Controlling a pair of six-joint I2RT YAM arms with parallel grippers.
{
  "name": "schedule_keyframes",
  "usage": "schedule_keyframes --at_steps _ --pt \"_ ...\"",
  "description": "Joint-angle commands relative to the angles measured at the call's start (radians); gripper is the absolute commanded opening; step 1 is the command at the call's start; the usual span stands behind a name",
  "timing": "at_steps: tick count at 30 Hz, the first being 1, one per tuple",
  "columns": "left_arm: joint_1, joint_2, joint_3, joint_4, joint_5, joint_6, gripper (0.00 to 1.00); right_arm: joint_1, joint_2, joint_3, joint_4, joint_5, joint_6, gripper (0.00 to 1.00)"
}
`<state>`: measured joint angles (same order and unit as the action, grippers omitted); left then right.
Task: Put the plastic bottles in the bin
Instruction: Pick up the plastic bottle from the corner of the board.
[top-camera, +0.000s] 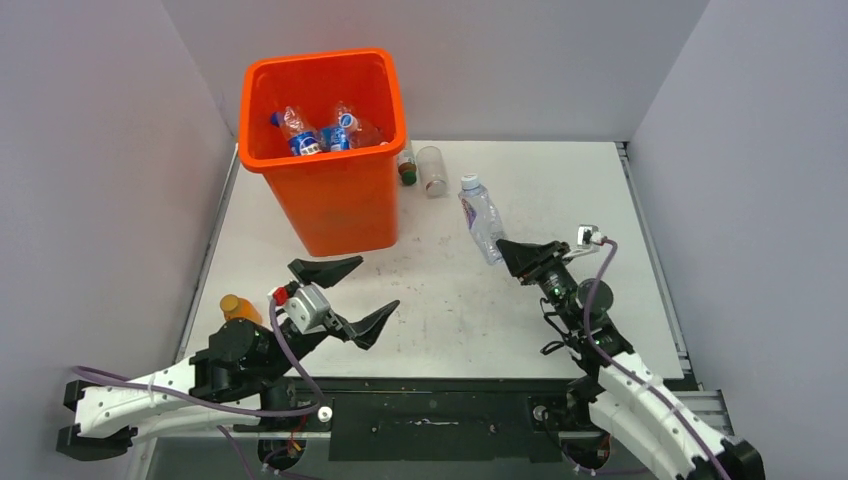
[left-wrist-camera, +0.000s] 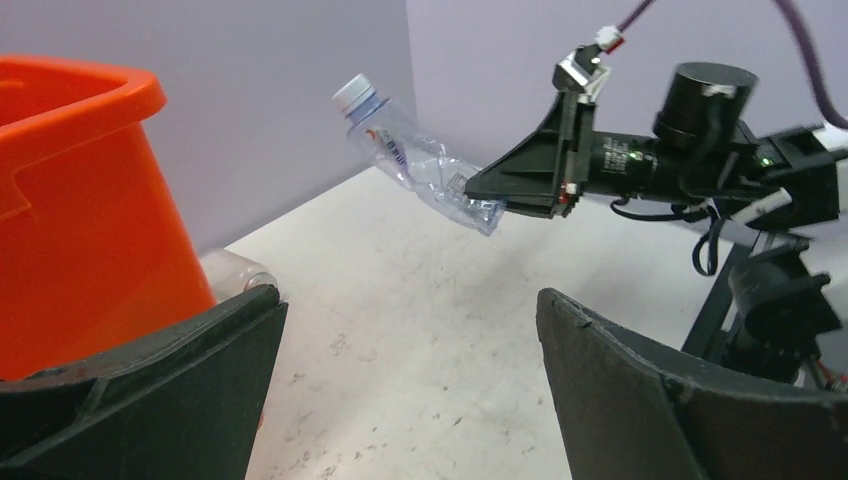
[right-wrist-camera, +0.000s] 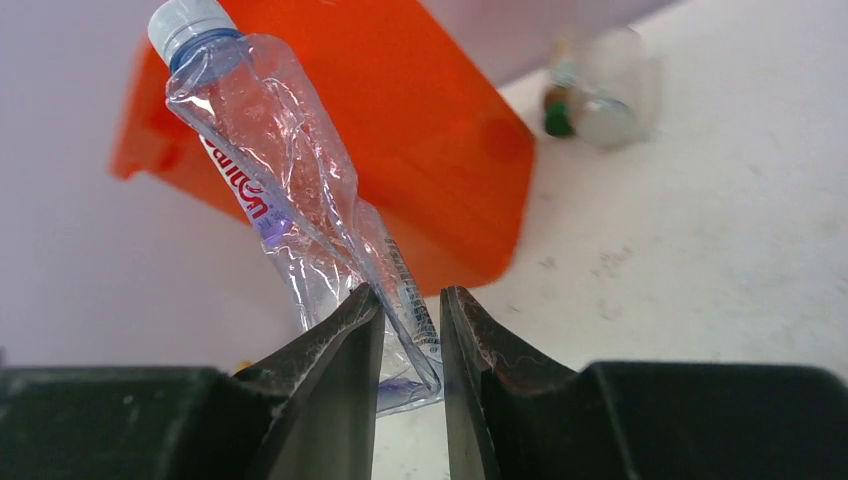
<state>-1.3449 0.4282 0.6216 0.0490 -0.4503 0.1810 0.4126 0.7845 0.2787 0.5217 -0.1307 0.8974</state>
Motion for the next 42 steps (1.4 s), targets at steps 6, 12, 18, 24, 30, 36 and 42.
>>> schedule_keyframes --at_steps 6,12,18,24,30,36,42 --pt "0.008 0.135 0.022 0.427 0.066 -0.174 0.96 0.038 -0.404 0.018 -0.035 -0.303 -0.071 0.05" --pt "0.009 0.313 0.110 0.496 0.102 -0.223 0.96 0.042 -0.418 -0.012 0.120 -0.446 -0.003 0.05" --pt "0.010 0.427 0.164 0.557 0.052 -0.204 0.96 0.044 -0.413 -0.014 0.178 -0.475 0.035 0.05" --pt "0.022 0.496 0.190 0.576 0.081 -0.215 0.96 0.050 -0.399 -0.020 0.214 -0.490 0.047 0.05" --pt "0.062 0.533 0.217 0.574 0.181 -0.256 0.90 0.055 -0.390 -0.006 0.190 -0.510 0.020 0.05" --pt "0.103 0.556 0.234 0.550 0.293 -0.310 0.44 0.058 -0.387 0.015 0.133 -0.523 -0.013 0.05" --pt "0.118 0.541 0.246 0.498 0.366 -0.318 0.11 0.060 -0.370 0.181 -0.188 -0.546 -0.217 0.40"
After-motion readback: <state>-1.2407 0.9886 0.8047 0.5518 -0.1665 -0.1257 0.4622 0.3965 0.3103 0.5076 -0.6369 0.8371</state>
